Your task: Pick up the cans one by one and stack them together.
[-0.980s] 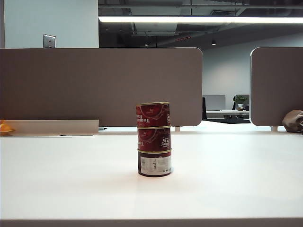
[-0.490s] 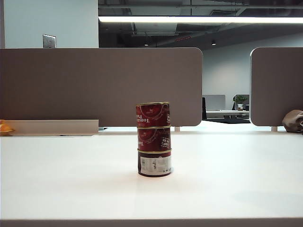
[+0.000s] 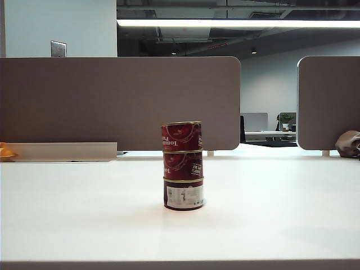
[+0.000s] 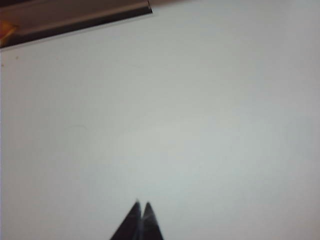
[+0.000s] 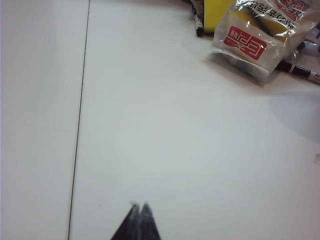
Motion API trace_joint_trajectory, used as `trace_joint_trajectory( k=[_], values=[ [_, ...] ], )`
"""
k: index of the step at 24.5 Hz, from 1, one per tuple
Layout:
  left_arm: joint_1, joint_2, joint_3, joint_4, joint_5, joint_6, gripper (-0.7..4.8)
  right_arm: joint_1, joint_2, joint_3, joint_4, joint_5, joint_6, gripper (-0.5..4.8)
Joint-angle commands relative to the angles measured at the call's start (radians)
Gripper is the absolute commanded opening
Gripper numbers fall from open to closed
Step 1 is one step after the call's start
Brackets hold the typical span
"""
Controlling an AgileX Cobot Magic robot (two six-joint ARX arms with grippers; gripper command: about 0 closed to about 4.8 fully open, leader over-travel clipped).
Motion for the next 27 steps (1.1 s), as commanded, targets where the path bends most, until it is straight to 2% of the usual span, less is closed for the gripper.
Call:
trace_joint_trajectory(
  k=[1,5,16,20,23,27],
  values=[
    [0.0,0.001,-0.027,0.109,0.002,0.001,-0.05,0.001,0.0,-0.013,0.05,0.0,-0.002,0.0],
    [0.0,0.001,-0.05,0.178,0.002,0.0,-0.05,0.001,0.0,-0.051,0.168,0.0,-0.002,0.0],
    [0.017,0.001,-0.049,0.177,0.008,0.0,-0.05,0.001,0.0,-0.055,0.173,-0.001,-0.002,0.0],
    [0.112,0.001,-0.049,0.177,0.027,0.0,-0.05,0.0,0.0,-0.055,0.173,-0.001,-0.002,0.0],
    [0.222,0.001,-0.049,0.176,0.023,0.0,-0.05,0.001,0.0,-0.055,0.173,-0.001,-0.002,0.0],
    [0.283,0.001,-0.049,0.176,0.023,0.0,-0.05,0.011,0.0,-0.055,0.172,0.0,-0.002,0.0]
  ],
)
